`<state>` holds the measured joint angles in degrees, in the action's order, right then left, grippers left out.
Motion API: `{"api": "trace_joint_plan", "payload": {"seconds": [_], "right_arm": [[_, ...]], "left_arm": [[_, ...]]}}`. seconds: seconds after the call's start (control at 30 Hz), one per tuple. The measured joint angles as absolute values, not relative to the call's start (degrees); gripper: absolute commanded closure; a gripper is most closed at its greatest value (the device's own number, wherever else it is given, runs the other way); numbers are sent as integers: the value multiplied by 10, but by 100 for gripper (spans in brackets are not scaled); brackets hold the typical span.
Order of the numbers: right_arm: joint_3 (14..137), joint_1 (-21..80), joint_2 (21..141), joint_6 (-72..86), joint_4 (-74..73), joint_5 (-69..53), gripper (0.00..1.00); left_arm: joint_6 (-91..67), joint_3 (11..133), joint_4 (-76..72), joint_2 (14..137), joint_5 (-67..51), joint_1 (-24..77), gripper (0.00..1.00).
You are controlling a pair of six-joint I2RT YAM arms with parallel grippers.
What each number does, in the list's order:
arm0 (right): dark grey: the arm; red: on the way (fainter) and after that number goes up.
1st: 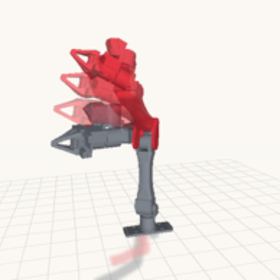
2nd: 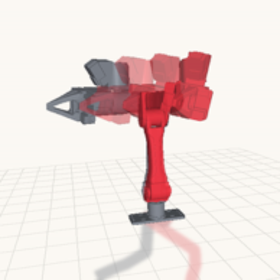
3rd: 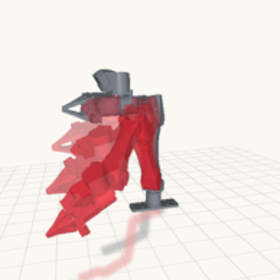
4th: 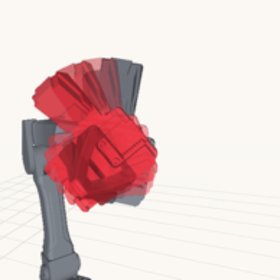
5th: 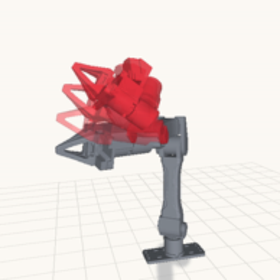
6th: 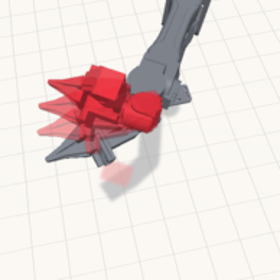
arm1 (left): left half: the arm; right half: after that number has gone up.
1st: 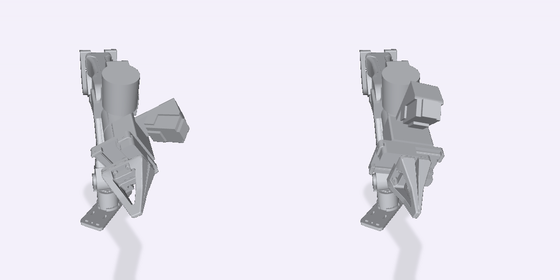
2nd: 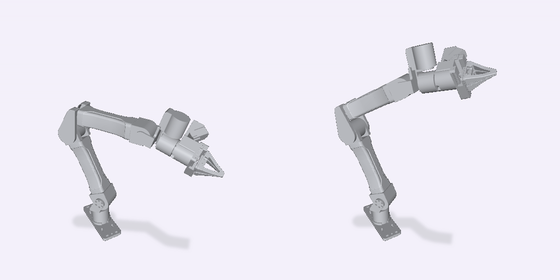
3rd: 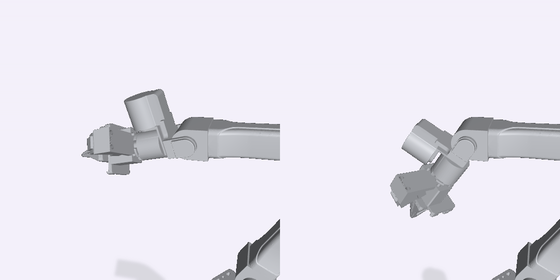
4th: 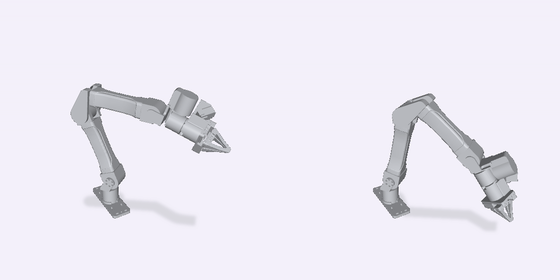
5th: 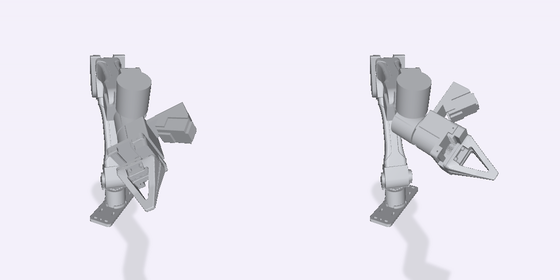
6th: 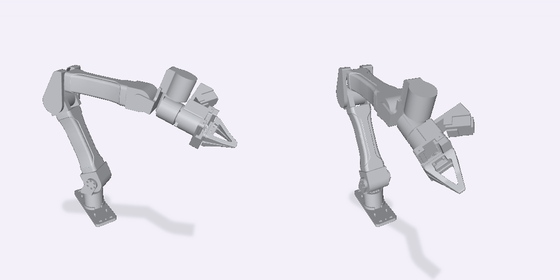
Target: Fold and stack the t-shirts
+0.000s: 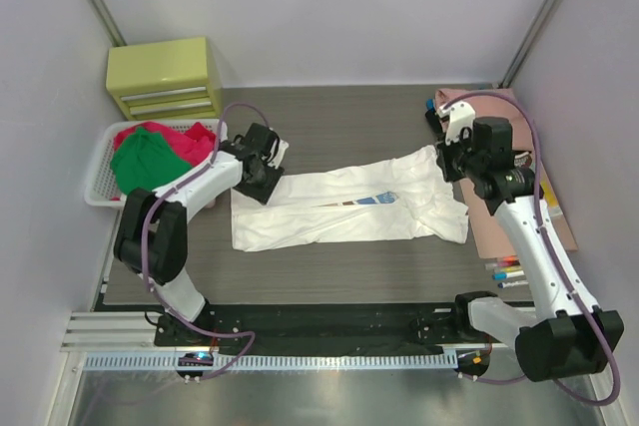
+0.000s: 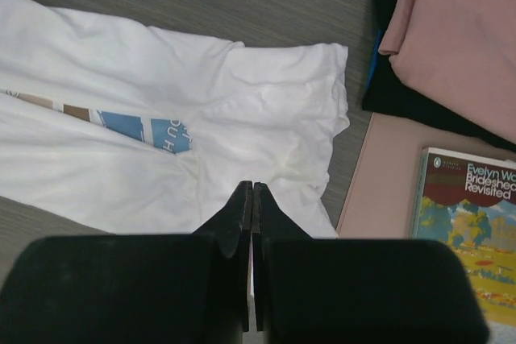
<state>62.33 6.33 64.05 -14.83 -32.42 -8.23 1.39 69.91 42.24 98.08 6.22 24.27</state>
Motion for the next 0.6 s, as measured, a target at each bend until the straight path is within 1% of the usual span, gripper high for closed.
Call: {"api": "trace_joint_plan", "payload": {"seconds": [0.03, 0.23, 0.4, 0.5, 0.6], "right_arm": [[613, 63, 630, -148, -328, -81, 99], [552, 63, 608, -148, -365, -78, 99], [543, 63, 614, -142, -383, -87, 99], [543, 63, 655, -136, -376, -95, 99], [546, 63, 741, -126, -369, -110, 99]], "left_arm": [[20, 696, 419, 972, 63, 243, 99], [26, 666, 389, 894, 70, 243, 100], [27, 648, 376, 870, 73, 243, 100], [26, 647, 375, 870, 69, 243, 100], [23, 647, 375, 885, 54, 243, 100]]}}
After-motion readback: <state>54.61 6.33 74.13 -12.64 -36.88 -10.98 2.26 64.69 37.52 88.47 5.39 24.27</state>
